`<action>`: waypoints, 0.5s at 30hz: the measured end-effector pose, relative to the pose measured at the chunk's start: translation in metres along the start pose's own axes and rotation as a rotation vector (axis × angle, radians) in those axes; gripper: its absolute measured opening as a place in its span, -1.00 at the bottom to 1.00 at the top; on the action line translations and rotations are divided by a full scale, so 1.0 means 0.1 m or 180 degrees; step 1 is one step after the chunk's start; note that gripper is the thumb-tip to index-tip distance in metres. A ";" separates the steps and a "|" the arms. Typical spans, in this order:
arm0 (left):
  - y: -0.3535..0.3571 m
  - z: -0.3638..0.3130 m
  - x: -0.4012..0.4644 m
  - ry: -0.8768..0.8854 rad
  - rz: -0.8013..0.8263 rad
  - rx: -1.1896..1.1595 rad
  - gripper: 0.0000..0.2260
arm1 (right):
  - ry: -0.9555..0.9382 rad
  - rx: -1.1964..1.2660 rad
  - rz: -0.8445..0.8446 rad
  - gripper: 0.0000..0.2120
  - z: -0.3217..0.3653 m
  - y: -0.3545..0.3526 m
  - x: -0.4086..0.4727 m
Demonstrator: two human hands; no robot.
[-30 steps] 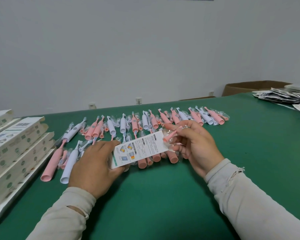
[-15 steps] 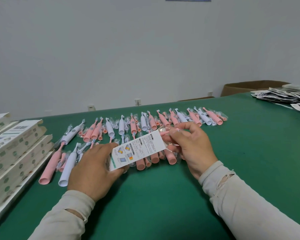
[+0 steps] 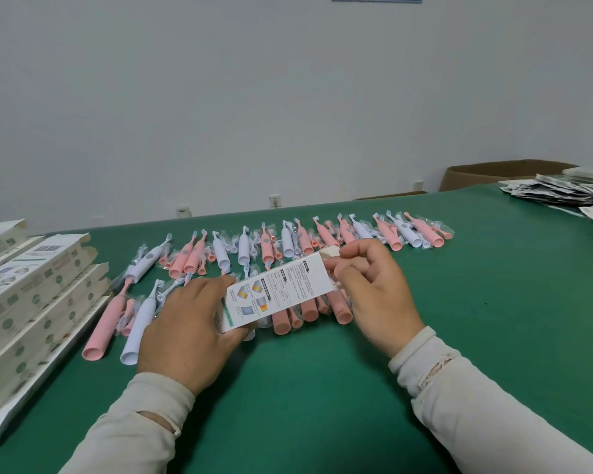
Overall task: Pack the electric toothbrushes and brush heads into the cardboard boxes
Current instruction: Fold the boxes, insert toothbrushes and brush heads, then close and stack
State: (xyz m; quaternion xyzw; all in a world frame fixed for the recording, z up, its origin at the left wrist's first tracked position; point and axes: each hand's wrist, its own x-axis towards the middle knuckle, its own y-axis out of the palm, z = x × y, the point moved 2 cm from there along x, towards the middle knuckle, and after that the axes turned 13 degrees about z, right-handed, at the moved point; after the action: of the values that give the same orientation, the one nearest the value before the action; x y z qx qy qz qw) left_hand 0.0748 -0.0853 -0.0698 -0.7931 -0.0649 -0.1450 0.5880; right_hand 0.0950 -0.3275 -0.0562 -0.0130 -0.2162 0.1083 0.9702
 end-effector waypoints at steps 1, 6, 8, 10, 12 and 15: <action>0.00 -0.01 0.00 0.0007 -0.0012 0.0018 -0.40 | -0.0018 -0.0130 0.0162 -0.85 -0.01 0.01 0.00; 0.03 0.00 0.00 0.0044 0.0016 0.0025 -0.40 | -0.0117 -0.0783 0.0661 -0.76 -0.01 0.05 -0.02; 0.03 0.02 0.01 0.0010 0.0081 -0.0048 -0.40 | -0.0114 -0.0986 0.0513 -0.66 0.04 -0.03 -0.01; 0.03 0.04 0.01 0.0000 0.0121 -0.0062 -0.41 | -0.0141 -0.1816 0.0475 -0.47 0.09 -0.16 0.00; 0.02 0.05 0.01 0.0008 0.0114 -0.0076 -0.41 | -0.0103 -0.2634 0.0676 -0.31 0.08 -0.25 0.01; 0.01 0.05 0.01 -0.0007 0.0128 -0.0065 -0.41 | -0.0182 -0.2722 0.0729 -0.43 0.02 -0.30 0.02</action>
State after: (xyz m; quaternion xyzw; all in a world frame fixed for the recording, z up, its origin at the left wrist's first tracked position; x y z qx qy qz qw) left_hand 0.0769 -0.0810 -0.0722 -0.8003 -0.0481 -0.1329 0.5826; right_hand 0.1025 -0.3562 -0.0512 -0.4341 -0.2655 0.1163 0.8529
